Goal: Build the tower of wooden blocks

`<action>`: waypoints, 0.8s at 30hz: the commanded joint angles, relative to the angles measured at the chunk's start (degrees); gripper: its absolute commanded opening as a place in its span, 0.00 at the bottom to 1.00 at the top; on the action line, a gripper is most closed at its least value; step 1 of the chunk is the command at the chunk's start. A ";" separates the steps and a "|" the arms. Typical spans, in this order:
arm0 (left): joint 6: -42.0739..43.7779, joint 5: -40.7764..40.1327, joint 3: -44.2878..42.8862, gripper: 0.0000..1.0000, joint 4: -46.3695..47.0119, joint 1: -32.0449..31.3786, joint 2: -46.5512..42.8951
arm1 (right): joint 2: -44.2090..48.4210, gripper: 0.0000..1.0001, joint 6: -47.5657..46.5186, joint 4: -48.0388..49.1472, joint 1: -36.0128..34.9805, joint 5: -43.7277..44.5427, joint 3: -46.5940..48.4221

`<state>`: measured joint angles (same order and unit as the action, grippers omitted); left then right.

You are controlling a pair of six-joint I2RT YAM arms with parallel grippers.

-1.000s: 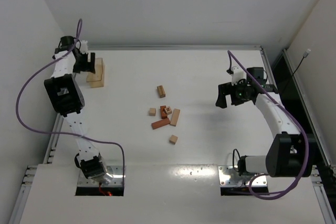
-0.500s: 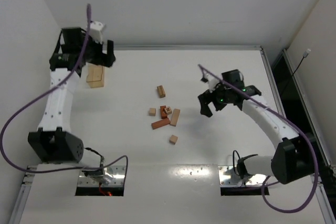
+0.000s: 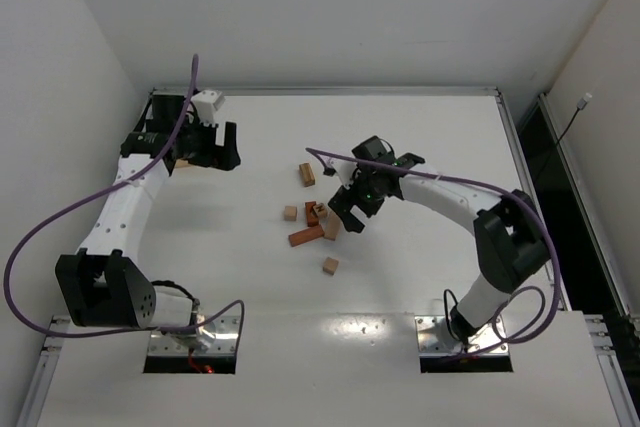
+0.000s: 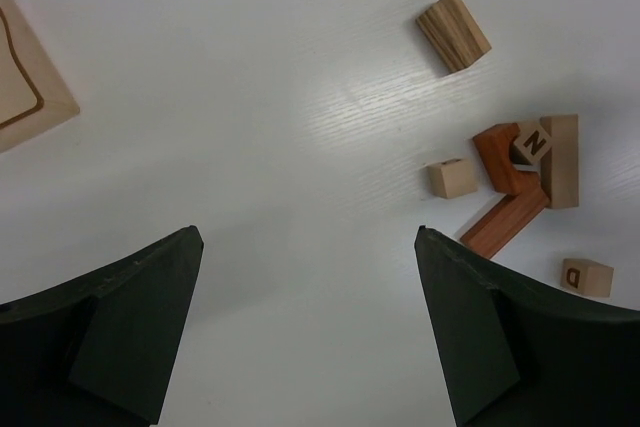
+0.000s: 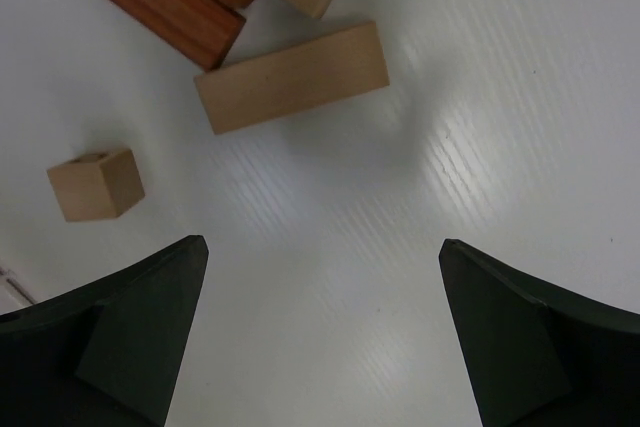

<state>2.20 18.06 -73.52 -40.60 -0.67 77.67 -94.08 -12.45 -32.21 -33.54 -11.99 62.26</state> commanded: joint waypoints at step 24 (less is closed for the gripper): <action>-3.34 -7.86 1.97 0.87 4.73 0.14 -2.35 | -18.33 0.68 45.49 -3.39 -6.45 14.81 14.82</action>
<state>-0.73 11.51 -70.85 -38.02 -0.67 77.38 -111.33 29.21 -33.56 -40.45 2.26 75.35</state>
